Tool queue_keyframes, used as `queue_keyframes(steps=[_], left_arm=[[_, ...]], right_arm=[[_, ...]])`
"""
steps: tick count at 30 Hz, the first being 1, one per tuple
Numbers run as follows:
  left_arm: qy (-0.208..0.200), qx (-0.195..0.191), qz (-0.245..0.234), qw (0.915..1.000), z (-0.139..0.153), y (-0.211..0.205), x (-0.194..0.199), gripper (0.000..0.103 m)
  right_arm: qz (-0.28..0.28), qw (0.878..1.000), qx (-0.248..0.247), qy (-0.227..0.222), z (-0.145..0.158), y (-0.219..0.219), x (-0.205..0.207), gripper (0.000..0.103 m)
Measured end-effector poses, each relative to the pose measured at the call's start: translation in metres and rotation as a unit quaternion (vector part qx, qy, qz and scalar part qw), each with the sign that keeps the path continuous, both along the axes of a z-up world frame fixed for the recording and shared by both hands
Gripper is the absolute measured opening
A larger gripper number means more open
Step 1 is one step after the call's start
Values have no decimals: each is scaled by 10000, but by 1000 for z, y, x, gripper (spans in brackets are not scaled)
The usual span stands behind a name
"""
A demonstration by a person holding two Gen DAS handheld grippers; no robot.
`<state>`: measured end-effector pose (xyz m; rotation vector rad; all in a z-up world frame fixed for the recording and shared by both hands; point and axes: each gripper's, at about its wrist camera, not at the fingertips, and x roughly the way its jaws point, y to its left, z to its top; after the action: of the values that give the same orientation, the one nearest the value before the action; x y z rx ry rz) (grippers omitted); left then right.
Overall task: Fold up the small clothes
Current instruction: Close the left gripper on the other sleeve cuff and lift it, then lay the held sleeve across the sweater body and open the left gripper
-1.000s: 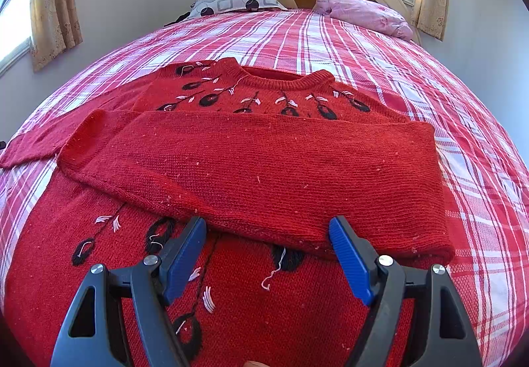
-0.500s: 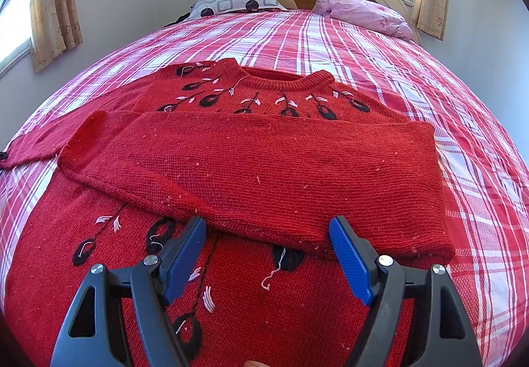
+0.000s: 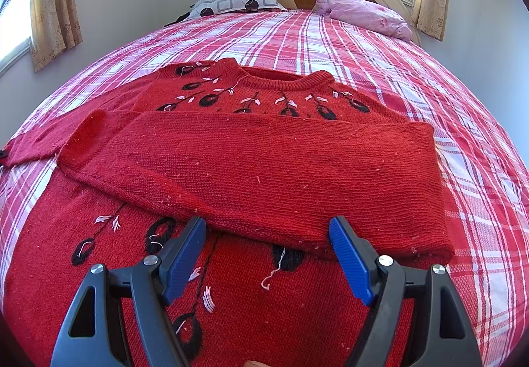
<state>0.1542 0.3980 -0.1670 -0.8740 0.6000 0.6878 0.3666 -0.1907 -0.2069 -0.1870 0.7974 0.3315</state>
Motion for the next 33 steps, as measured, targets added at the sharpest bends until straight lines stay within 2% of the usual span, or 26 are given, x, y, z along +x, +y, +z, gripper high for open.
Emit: queue_keyframes(steps=[3,11,18,25,33], left_arm=[[-4,75,54,10000,5,-4,-4,15],[-377,357,-330,9981,38,-25,8,15],[-908,224,-751,9928,72,-57,36,14],[-1421,228,-1457,9788,111,-113,72,14],[-1625,215,-2331,9585,128,-186,118,14]], right_arm=[[0,10000,-5,-1,0,-1,0,78],[-1,10000,-3,0,0,0,0,78],[-2,10000,17,-1,0,0,0,78],[-7,10000,84,-2,2,-2,1,78],[-23,9997,254,-5,2,-6,1,78]])
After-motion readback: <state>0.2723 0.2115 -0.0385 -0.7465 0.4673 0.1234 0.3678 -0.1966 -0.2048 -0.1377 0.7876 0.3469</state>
